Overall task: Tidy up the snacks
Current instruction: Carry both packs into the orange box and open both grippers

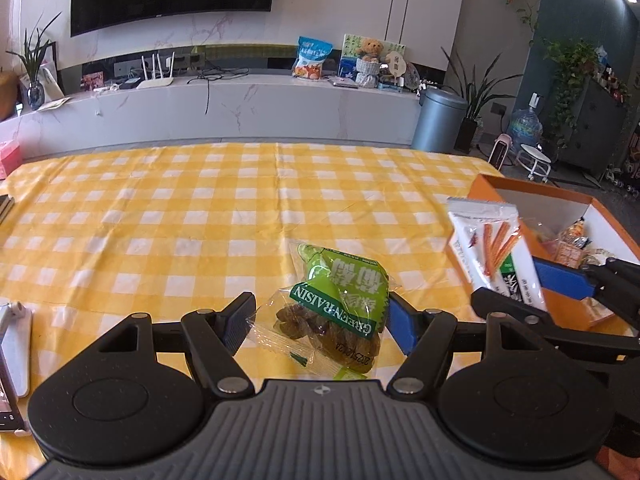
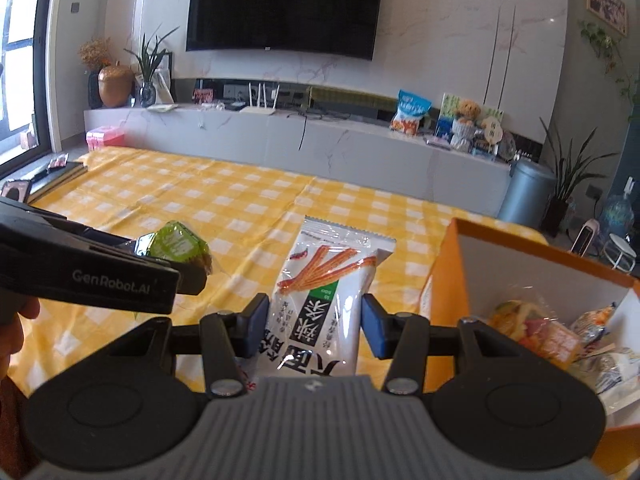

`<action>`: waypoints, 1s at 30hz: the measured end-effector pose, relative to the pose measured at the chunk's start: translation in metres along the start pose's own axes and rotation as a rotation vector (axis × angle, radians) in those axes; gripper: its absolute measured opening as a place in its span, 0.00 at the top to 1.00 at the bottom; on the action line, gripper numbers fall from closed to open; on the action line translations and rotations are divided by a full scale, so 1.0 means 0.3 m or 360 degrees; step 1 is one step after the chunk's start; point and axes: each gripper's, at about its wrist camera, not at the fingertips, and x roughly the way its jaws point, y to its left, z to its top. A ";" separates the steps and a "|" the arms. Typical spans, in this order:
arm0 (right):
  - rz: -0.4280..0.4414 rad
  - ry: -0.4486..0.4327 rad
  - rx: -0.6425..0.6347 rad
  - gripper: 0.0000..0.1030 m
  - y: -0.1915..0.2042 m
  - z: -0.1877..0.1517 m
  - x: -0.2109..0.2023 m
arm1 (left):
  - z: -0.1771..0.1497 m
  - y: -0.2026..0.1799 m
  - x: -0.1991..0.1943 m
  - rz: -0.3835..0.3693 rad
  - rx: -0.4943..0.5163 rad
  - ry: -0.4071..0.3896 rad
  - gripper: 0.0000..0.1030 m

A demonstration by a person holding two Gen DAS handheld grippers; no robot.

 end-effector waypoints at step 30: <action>-0.0307 0.0267 0.0250 0.52 -0.805 -0.001 -0.194 | 0.208 -0.689 0.275 -0.0693 0.0633 0.0180 0.22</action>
